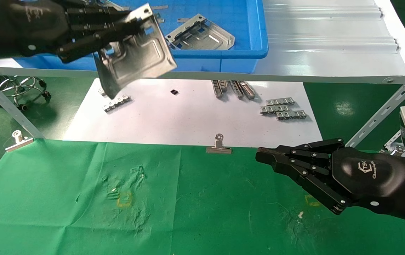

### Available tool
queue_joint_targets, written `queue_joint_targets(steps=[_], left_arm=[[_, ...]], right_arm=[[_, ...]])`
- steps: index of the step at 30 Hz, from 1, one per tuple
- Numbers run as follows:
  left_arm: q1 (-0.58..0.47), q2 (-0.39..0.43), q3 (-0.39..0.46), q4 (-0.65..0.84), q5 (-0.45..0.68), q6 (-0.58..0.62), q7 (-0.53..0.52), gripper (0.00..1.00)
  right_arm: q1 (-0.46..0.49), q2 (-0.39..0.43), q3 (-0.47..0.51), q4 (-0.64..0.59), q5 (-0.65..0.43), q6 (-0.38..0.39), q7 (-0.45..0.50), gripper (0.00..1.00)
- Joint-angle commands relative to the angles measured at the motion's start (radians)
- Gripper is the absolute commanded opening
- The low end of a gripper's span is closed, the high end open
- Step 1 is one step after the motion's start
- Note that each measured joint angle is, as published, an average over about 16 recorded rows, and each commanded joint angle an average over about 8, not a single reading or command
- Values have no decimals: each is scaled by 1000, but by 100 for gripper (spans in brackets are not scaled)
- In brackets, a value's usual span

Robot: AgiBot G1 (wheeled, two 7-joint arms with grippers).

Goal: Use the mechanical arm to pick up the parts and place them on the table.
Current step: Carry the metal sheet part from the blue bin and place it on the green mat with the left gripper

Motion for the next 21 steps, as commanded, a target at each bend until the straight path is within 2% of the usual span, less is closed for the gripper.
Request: queue_joint_targets(steps=[1, 11, 15, 21], left_arm=[[22, -14, 5, -25, -9, 29, 25, 0], [205, -160, 182, -318, -107, 19, 92, 0], [244, -178, 242, -338, -80, -6, 150, 0], [284, -158, 284, -315, -17, -66, 222, 0]], right_arm=[[0, 0, 0, 0, 0, 0, 0, 0], [0, 0, 0, 0, 0, 0, 0, 0], [0, 0, 0, 0, 0, 0, 0, 0], [0, 0, 0, 0, 0, 0, 0, 0]])
